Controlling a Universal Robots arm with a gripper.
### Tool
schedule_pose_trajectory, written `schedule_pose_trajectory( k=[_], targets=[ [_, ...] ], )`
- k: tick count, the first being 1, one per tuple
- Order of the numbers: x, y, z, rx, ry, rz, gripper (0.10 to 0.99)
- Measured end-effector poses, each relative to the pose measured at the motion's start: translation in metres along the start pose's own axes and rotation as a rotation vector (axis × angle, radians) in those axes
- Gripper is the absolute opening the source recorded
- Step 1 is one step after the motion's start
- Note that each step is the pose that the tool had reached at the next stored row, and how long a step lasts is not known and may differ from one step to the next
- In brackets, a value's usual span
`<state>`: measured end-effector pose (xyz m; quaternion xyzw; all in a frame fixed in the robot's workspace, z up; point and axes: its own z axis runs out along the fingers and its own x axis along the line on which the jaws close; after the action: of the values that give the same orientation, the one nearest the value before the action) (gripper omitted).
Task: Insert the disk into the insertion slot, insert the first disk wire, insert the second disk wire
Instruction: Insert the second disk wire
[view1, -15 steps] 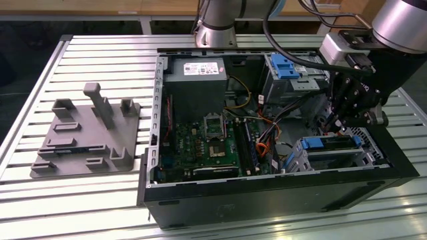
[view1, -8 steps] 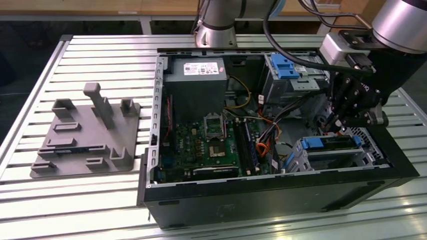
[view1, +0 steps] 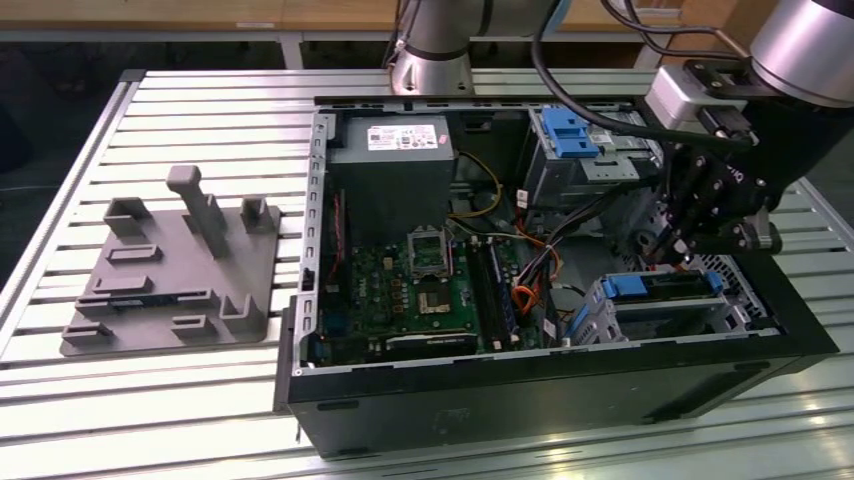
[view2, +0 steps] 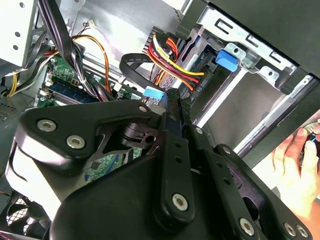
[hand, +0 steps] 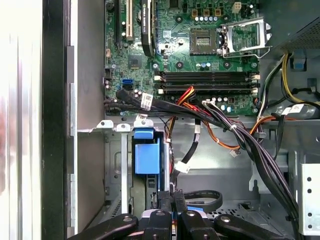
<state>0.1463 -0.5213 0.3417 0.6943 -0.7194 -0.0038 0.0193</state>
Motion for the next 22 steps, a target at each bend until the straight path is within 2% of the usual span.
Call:
schedule_pose_trajectory(
  k=[22],
  targets=[
    [0.0033, -0.0007, 0.0016, -0.003, 0.0006, 0.011, 0.145]
  ],
)
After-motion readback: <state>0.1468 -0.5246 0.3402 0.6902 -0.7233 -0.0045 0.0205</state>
